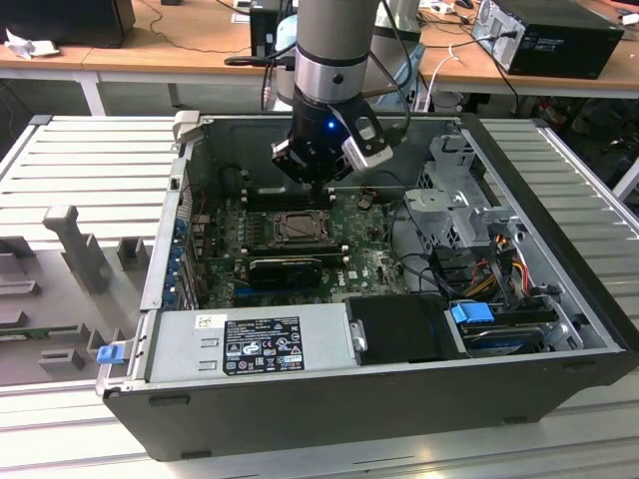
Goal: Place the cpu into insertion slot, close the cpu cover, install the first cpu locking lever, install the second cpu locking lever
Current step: 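Install the second cpu locking lever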
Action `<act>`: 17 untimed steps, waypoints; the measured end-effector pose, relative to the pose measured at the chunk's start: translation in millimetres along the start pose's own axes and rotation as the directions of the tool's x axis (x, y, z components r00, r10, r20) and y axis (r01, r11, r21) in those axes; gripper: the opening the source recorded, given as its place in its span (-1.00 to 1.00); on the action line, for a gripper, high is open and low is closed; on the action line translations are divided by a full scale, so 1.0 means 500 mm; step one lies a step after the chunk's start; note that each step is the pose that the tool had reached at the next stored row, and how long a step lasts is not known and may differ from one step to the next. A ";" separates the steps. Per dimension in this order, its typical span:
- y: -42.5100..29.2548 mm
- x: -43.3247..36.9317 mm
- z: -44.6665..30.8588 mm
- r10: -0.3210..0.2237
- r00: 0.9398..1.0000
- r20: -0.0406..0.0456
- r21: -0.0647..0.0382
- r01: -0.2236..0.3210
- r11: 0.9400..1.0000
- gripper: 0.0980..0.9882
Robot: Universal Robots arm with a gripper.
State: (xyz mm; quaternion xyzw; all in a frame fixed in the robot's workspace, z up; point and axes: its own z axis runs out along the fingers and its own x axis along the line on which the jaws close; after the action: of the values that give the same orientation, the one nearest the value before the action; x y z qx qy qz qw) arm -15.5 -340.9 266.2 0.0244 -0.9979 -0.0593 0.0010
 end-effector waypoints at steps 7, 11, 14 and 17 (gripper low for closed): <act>-0.005 0.000 0.007 0.000 1.000 -0.003 0.000 0.000 1.000 -0.98; -0.006 0.000 0.012 -0.011 1.000 -0.006 -0.003 0.011 1.000 -0.98; -0.016 0.001 0.020 -0.016 1.000 -0.007 -0.010 0.016 1.000 -0.98; -0.033 0.004 0.024 -0.017 1.000 -0.005 -0.032 0.017 0.999 -0.98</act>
State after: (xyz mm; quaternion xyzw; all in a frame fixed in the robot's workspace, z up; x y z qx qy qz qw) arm -16.6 -355.9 252.3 0.0330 -0.9966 -0.0752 0.0037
